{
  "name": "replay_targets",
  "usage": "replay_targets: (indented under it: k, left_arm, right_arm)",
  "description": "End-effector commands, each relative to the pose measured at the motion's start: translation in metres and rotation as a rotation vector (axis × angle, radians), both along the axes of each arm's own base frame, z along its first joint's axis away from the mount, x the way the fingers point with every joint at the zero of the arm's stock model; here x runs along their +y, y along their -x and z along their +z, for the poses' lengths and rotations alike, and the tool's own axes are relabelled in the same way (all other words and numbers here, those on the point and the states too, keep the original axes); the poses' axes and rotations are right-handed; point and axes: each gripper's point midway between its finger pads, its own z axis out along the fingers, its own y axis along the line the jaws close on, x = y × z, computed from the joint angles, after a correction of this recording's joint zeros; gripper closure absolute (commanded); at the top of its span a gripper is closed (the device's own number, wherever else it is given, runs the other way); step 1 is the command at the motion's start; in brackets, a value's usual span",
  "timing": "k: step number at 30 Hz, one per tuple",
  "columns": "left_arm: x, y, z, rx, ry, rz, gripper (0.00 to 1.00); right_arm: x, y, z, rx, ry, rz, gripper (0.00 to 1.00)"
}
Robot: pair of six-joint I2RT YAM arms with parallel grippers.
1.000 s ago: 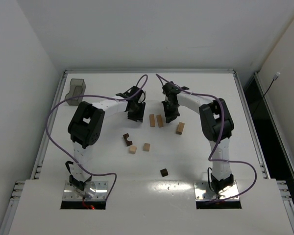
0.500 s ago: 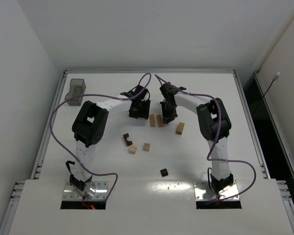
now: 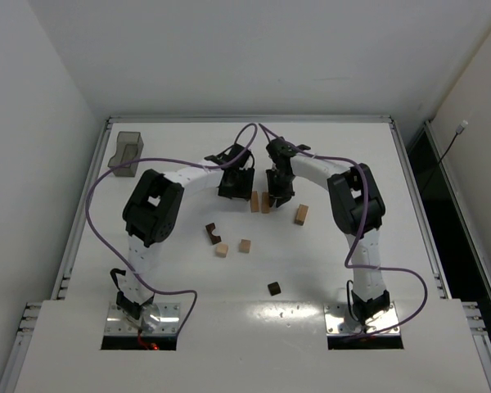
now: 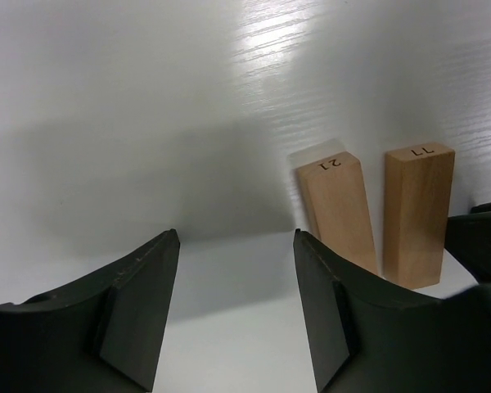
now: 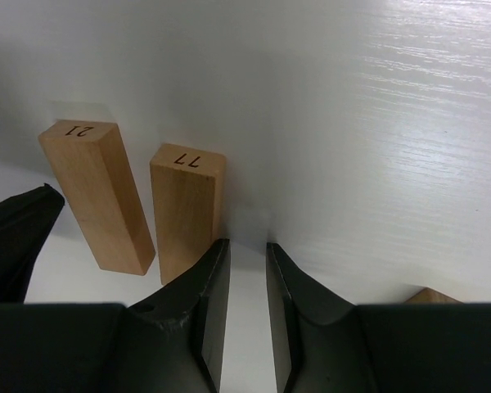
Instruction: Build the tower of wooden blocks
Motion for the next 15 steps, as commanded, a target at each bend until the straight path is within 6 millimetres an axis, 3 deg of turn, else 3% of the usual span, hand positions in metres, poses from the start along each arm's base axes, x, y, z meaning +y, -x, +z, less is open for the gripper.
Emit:
replay_targets:
  k: [1,6,15]
  left_arm:
    - [-0.0114,0.0148,-0.0156,0.055,-0.004,-0.02,0.44]
    - [-0.0167,0.0148,-0.0127,0.047,0.001,-0.029,0.42]
    - [-0.0183,0.0124,-0.0119,0.047,0.001,-0.029,0.26]
  right_arm:
    - [0.0098,0.0035,-0.0115,0.021,-0.003,0.004,0.78]
    - [0.0112,0.0043,-0.0112,0.025,-0.011,0.007,0.77]
    - [0.0143,0.0017,-0.0138,0.029,-0.019,0.009,0.75]
